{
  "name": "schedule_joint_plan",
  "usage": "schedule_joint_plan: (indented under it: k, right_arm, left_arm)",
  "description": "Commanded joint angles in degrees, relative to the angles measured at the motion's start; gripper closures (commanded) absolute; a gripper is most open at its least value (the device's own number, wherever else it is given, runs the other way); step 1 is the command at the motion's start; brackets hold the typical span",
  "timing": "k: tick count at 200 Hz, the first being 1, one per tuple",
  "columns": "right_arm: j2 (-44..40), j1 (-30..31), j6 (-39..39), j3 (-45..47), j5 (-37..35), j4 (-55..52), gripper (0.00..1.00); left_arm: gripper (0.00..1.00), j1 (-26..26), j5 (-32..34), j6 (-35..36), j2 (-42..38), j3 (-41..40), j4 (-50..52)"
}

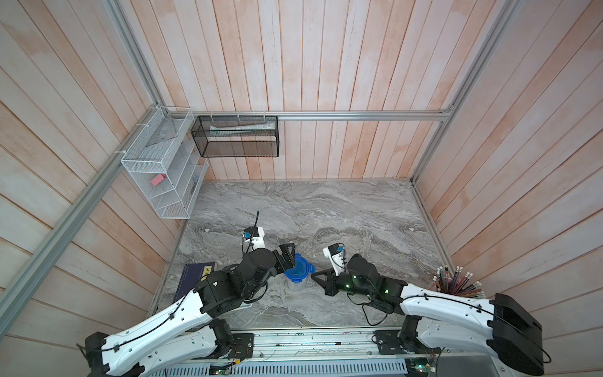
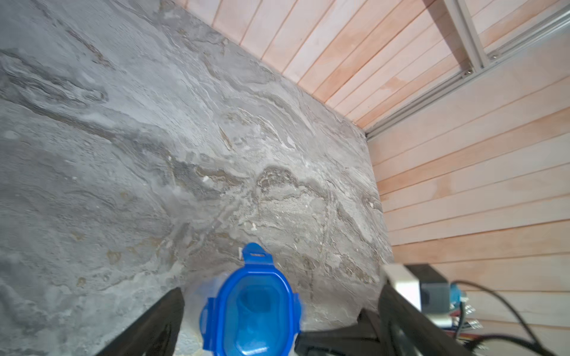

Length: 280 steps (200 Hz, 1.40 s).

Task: Take out toiletry kits
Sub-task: Adjust the container at the center of the board.

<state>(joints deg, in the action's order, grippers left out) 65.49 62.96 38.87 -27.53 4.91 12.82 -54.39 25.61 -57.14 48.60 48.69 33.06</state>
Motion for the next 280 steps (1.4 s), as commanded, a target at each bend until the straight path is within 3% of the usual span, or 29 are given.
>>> schedule_joint_plan:
  k: [1, 39, 88, 133, 162, 198, 280]
  right_arm:
    - [6.2, 5.8, -6.4, -2.5, -15.3, -6.3, 1.0]
    - [20.5, 12.3, -13.1, -9.5, -23.1, -6.9, 1.0]
    - [27.4, 12.7, -16.1, -8.6, -29.1, 7.7, 1.0]
    - [27.4, 9.0, -14.8, -6.1, -25.5, 12.2, 1.0]
    - [27.1, 6.2, -17.6, -6.9, -25.2, 14.0, 1.0]
    - [28.4, 1.1, -20.9, -9.3, -19.9, 18.8, 1.0]
    - [37.8, -3.6, -23.0, -26.7, -11.0, 10.6, 1.0]
  left_arm:
    - [0.0, 4.2, 0.8, 4.4, -1.2, -0.7, 2.4]
    - [0.0, 9.8, -3.2, 5.0, -2.4, -3.9, 0.1]
    - [0.0, 16.2, -9.1, 6.6, -0.9, -8.8, -6.7]
    - [0.0, 18.7, -15.8, 7.0, 6.4, -12.3, -15.8]
    - [0.0, 18.7, -16.5, 6.5, 6.7, -13.7, -17.5]
    - [0.0, 18.7, -16.1, 6.0, 5.1, -13.4, -15.3]
    - [0.0, 18.7, -17.9, 2.4, 1.4, -17.2, -13.7]
